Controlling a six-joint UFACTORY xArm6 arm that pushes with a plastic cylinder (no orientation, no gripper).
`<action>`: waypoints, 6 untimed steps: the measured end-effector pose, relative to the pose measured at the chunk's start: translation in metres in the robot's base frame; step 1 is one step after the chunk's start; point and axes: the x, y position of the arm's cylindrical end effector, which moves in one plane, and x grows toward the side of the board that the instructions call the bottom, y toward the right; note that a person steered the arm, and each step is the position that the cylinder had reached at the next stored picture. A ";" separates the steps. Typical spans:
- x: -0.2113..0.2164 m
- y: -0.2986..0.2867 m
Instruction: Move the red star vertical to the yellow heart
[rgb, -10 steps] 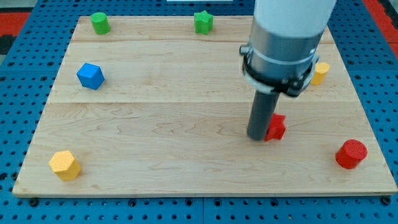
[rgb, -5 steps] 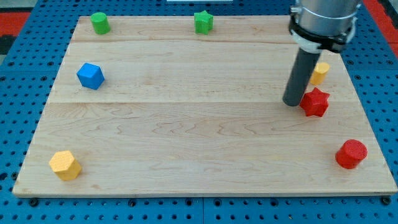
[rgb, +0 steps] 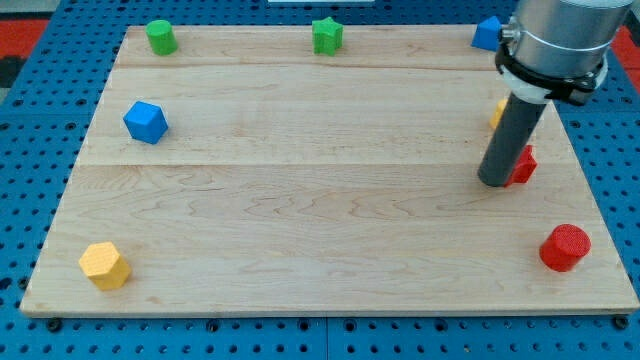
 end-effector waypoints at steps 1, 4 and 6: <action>0.020 0.000; -0.010 0.009; 0.020 -0.033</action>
